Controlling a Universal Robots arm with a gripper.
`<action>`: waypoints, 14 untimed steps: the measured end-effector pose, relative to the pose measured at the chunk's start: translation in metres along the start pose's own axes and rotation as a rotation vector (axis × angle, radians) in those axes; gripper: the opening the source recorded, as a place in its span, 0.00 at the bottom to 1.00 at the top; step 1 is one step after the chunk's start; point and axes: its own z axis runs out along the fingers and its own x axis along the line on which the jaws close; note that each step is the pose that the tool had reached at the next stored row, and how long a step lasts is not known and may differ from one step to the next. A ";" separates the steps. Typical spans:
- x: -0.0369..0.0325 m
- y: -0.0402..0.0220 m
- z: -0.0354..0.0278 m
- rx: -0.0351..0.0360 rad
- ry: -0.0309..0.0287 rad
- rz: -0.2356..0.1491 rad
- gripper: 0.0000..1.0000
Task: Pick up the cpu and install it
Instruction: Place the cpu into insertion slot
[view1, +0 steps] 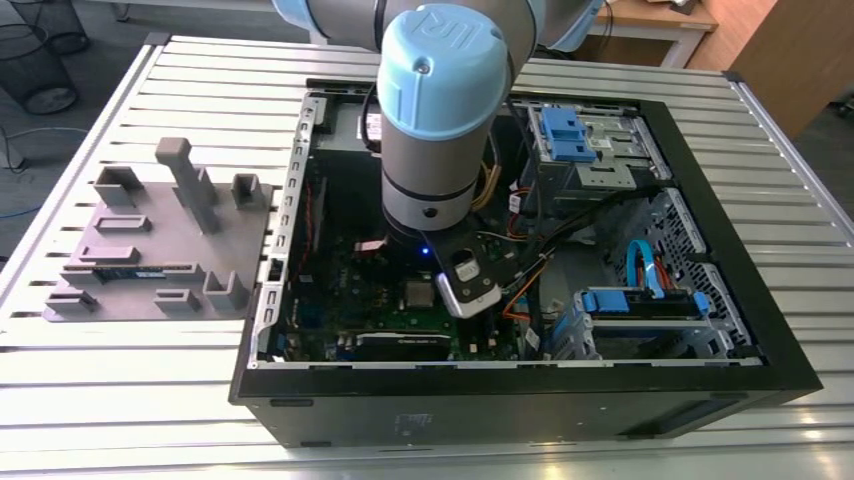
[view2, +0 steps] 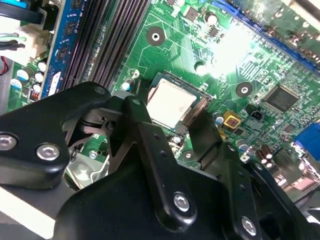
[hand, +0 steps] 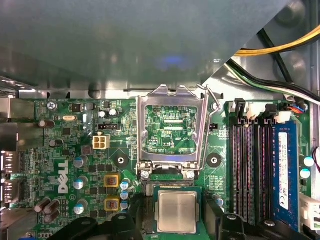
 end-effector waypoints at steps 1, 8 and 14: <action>0.0000 0.0000 -0.0001 0.0002 0.0001 0.000 0.60; 0.0000 -0.0001 0.0000 0.0006 0.0001 0.000 0.60; 0.0000 -0.0001 0.0002 0.0005 0.0001 0.000 0.60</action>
